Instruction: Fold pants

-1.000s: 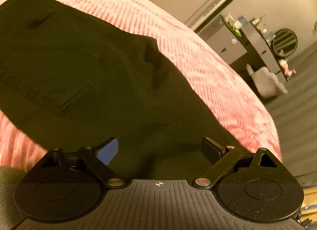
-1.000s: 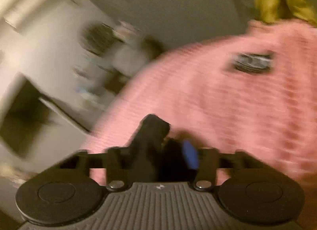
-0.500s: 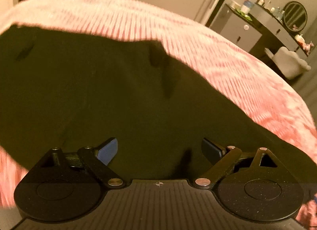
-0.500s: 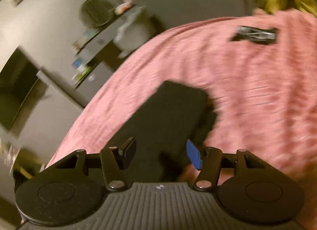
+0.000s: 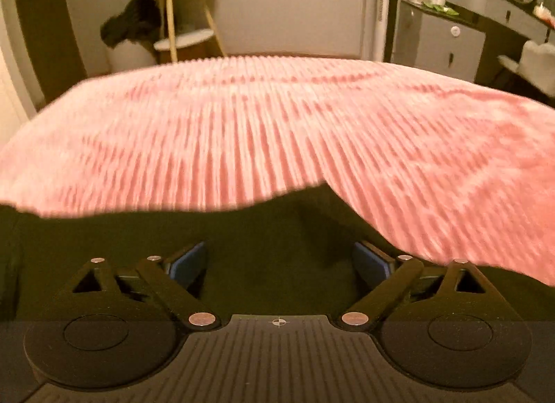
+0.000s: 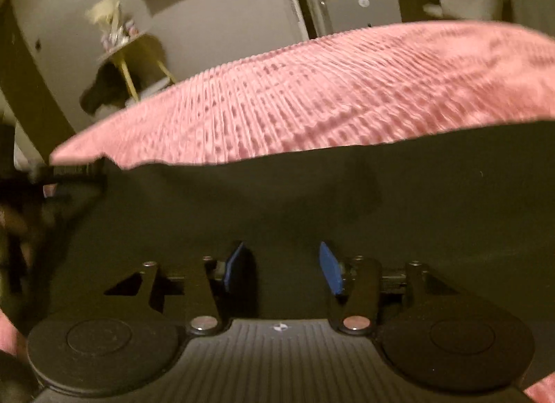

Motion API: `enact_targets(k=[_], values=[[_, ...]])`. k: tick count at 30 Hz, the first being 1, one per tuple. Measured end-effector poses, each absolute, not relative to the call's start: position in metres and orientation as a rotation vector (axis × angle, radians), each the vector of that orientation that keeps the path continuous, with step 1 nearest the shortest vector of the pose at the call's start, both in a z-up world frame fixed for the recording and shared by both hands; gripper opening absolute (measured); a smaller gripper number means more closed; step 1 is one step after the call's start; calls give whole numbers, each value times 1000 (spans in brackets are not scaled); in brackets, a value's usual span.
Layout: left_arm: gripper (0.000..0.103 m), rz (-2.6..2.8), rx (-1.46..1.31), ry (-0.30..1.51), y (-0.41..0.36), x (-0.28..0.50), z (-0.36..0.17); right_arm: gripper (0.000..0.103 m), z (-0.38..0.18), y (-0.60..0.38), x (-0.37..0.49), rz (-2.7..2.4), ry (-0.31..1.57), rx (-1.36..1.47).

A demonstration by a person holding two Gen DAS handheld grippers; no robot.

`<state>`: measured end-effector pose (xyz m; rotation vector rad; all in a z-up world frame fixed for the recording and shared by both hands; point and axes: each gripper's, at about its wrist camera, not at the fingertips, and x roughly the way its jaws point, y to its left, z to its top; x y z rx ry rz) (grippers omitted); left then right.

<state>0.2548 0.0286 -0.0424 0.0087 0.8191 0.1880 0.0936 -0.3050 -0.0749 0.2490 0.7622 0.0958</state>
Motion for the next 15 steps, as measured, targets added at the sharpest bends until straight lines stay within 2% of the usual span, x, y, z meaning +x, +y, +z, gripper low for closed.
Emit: enact_targets(k=[2, 5, 6, 11, 15], values=[[101, 199, 45, 831, 26, 267, -49, 52, -74, -304, 92, 96, 761, 260], [101, 207, 23, 829, 27, 266, -46, 52, -74, -302, 92, 88, 757, 251], [98, 200, 12, 829, 26, 261, -42, 53, -74, -301, 92, 84, 755, 241], [98, 85, -65, 830, -4, 197, -18, 60, -77, -299, 95, 82, 744, 234], [99, 32, -4, 902, -30, 173, -33, 61, -76, -299, 95, 80, 748, 236]])
